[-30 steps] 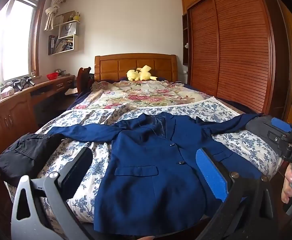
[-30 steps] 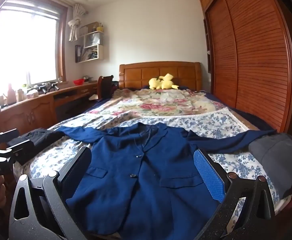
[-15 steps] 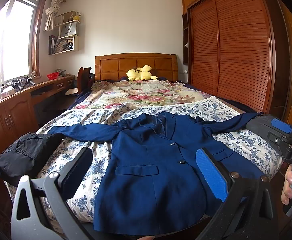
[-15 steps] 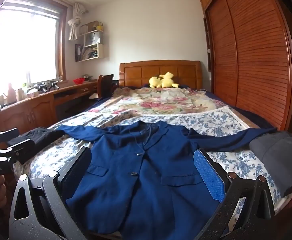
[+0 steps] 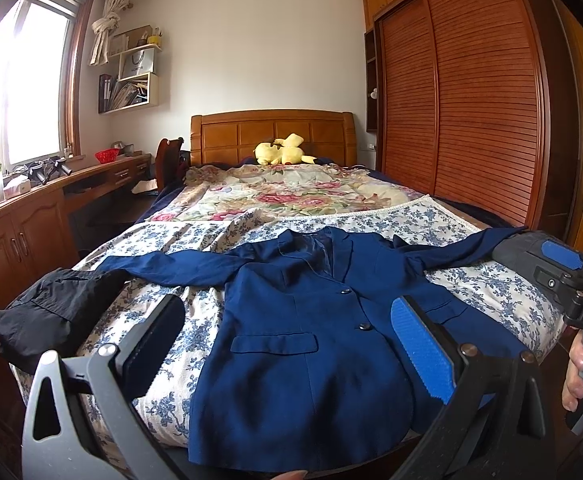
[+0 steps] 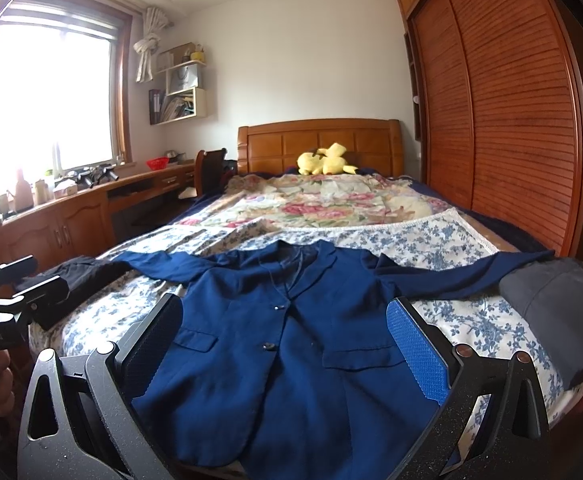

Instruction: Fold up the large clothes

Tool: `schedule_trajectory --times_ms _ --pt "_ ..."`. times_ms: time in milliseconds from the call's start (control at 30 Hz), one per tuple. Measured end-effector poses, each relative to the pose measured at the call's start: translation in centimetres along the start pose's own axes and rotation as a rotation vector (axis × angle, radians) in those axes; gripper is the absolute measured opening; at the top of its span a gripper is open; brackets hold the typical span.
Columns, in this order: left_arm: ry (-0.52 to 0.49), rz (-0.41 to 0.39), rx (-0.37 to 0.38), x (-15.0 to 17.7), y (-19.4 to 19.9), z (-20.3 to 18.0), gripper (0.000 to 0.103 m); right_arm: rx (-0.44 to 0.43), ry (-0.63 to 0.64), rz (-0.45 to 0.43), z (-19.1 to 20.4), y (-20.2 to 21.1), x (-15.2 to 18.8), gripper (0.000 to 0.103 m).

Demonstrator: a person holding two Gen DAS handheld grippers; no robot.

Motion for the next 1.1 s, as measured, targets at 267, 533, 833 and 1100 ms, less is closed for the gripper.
schedule_trajectory --times_ms 267,533,833,1100 --pt "0.001 0.001 0.001 0.0 0.0 0.3 0.103 -0.001 -0.003 0.002 -0.1 0.0 0.1 0.103" --pt "0.003 0.003 0.0 0.0 0.0 0.4 0.103 -0.003 -0.006 0.003 -0.3 -0.1 0.1 0.103" --pt "0.004 0.007 0.002 0.1 -0.1 0.7 0.103 0.003 -0.004 0.011 0.2 -0.3 0.7 0.103" --pt "0.006 0.002 0.003 0.2 -0.2 0.9 0.103 0.002 -0.004 0.011 0.2 -0.3 0.8 0.103"
Point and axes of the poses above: each gripper's, at about its wrist camera, not at the fingertips, and y roughly against the way its jaws point, z to its left, x to its underside, the point moved 5 cm from there along -y, roughly the way its jaws point, and after that the axes turned 8 degrees about z, right-handed, at the moved point
